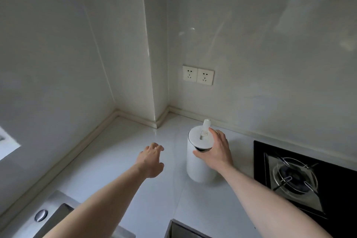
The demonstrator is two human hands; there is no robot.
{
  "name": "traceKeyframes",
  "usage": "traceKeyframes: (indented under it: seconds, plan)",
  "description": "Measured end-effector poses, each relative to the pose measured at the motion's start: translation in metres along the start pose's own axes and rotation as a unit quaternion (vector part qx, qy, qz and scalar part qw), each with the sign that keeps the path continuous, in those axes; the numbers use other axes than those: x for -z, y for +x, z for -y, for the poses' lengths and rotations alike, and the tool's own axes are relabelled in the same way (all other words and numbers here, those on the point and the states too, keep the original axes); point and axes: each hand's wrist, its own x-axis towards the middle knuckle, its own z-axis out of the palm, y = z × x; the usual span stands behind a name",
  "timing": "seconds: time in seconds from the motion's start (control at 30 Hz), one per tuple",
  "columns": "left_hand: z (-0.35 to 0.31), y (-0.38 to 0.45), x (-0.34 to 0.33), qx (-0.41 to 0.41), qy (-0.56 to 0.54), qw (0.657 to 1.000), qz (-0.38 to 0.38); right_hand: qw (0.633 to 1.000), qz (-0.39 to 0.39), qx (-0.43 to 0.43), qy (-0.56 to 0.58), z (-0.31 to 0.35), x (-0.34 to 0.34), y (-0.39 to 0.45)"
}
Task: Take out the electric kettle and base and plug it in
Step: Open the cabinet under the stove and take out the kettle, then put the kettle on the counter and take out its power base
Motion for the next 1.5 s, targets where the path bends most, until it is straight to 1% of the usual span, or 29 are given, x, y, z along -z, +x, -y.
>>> traceKeyframes:
  seconds: [0.1,0.13,0.43,0.6,0.83,1.03,1.17,1.23,1.33,1.5]
  plan:
    - [0.012,0.038,0.006,-0.008,0.002,1.000,0.004,1.000,-0.008,-0.005,0.013,0.004,-0.020,0.039]
    - [0.021,0.062,0.006,-0.008,-0.001,1.000,0.006,1.000,-0.010,-0.008,0.014,0.006,-0.035,0.062]
    - [0.029,0.131,0.012,-0.039,0.000,0.999,-0.004,0.999,-0.013,-0.002,0.031,0.004,-0.081,0.132]
    - [0.032,0.157,0.020,-0.048,0.003,0.999,-0.009,0.998,-0.026,-0.029,0.048,0.008,-0.096,0.157]
    - [0.032,0.167,0.025,-0.049,0.017,0.999,-0.008,0.998,0.019,-0.002,0.056,0.005,-0.097,0.174]
    - [0.024,0.153,0.021,-0.047,0.016,0.999,-0.002,0.998,0.067,-0.006,0.006,0.004,-0.086,0.169]
    - [0.017,0.137,0.019,-0.047,0.009,0.999,-0.006,0.996,0.085,-0.021,-0.028,0.011,-0.077,0.159]
    - [0.013,0.124,0.018,-0.050,0.009,0.999,-0.008,0.995,0.083,-0.018,-0.046,0.011,-0.072,0.147]
    - [0.006,0.095,0.008,-0.048,0.016,0.999,-0.003,0.995,0.086,-0.006,-0.056,0.010,-0.061,0.110]
    - [-0.015,0.030,-0.019,-0.054,0.018,0.998,0.015,0.987,0.141,0.021,-0.074,0.002,-0.031,0.018]
